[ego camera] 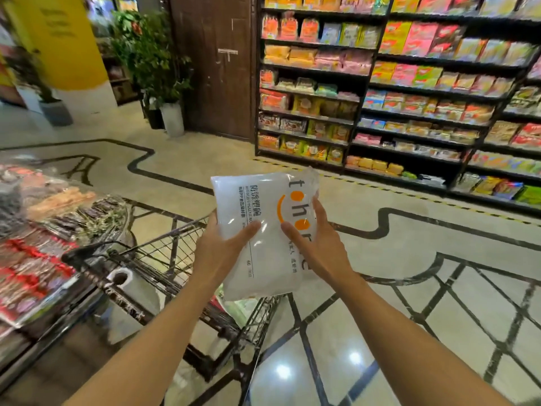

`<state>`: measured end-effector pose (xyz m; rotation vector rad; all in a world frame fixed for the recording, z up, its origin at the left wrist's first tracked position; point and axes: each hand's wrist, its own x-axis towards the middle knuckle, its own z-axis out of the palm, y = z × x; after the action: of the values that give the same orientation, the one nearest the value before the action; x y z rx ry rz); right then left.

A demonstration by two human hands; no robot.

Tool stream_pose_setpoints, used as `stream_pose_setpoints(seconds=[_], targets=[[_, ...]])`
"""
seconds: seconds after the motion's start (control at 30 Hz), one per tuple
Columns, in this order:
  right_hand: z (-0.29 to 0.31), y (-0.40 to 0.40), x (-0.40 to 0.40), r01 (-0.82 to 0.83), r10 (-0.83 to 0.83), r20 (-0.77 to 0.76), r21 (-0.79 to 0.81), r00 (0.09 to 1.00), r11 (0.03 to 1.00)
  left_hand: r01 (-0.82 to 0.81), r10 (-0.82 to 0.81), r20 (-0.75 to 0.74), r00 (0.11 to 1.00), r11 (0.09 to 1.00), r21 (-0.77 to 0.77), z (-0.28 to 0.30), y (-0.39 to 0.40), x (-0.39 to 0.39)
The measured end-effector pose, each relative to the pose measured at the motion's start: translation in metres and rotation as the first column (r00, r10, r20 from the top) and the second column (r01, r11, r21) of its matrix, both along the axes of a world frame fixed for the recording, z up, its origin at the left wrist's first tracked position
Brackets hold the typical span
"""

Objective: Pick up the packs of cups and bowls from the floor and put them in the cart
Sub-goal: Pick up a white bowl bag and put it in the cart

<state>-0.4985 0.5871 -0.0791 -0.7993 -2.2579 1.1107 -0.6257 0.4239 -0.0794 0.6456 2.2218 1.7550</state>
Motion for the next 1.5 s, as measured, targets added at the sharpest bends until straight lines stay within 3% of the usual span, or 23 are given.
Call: stream_pose_setpoints(seconds=[0.37, 0.7, 1.0, 1.23, 1.37, 1.5], targets=[[-0.080, 0.086, -0.141, -0.198, 0.202, 0.070, -0.062, 0.977, 0.978, -0.225, 0.229, 0.119, 0.966, 0.973, -0.047, -0.090, 0.066, -0.107], [-0.188, 0.126, -0.267, -0.378, 0.406, 0.326, -0.147, 0.854, 0.914, -0.420, 0.399, 0.396, 0.827, 0.907, -0.035, -0.223, 0.089, -0.190], [-0.299, 0.115, -0.303, -0.492, 0.575, 0.498, -0.301, 0.649, 0.817, -0.539, 0.566, 0.484, 0.667, 0.816, -0.210, -0.330, 0.072, -0.185], [-0.353, 0.121, -0.310, -0.557, 0.645, 0.664, -0.393, 0.378, 0.732, -0.564, 0.601, 0.627, 0.495, 0.771, -0.295, -0.390, 0.074, -0.184], [-0.351, 0.128, -0.331, -0.626, 0.662, 0.710, -0.408, 0.240, 0.665, -0.561, 0.696, 0.571, 0.435, 0.706, -0.433, -0.382, 0.091, -0.189], [-0.326, 0.134, -0.350, -0.686, 0.676, 0.705, -0.384, 0.214, 0.618, -0.417, 0.769, 0.423, 0.480, 0.624, -0.661, -0.359, 0.102, -0.194]])
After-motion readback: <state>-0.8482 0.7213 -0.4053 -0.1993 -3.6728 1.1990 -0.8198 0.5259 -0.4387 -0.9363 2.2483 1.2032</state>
